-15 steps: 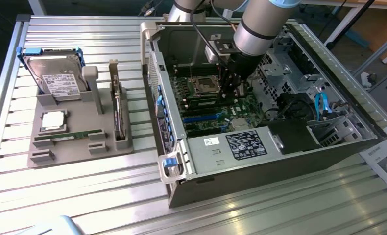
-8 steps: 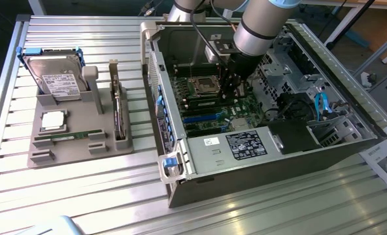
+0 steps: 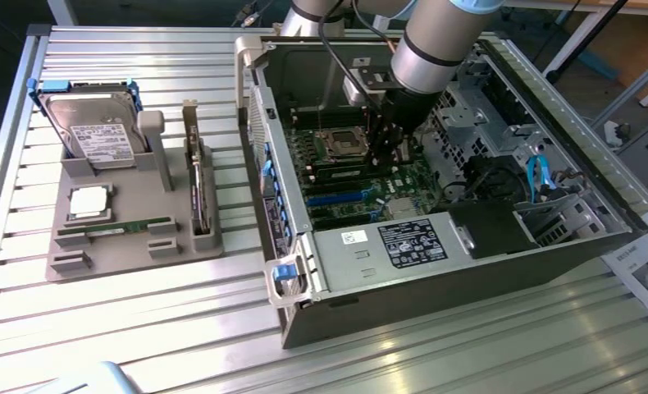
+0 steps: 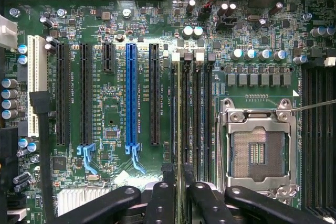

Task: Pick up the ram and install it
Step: 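Insert the ram into the slot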

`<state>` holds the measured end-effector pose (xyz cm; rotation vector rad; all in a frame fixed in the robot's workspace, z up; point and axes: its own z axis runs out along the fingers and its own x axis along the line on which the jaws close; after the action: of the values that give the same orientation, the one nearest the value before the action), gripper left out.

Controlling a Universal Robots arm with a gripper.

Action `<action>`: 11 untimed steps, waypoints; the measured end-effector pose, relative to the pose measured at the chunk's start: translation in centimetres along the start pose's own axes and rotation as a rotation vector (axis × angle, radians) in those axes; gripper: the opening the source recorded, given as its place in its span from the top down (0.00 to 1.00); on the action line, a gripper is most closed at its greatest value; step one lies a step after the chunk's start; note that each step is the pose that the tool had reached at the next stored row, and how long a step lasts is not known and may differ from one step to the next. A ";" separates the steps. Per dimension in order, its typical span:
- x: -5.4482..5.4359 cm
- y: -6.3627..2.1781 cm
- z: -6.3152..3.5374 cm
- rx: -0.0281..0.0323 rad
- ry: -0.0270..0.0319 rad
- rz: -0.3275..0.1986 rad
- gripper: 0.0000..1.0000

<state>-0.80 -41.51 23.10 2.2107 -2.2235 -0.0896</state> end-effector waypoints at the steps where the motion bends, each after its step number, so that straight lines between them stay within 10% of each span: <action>1: 0.0 0.00 -0.02 0.0000 0.0000 0.000 0.81; 11: -0.1 0.12 -2.70 0.0000 0.0028 0.000 0.81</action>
<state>-0.80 -41.51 25.81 2.2093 -2.2222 -0.0865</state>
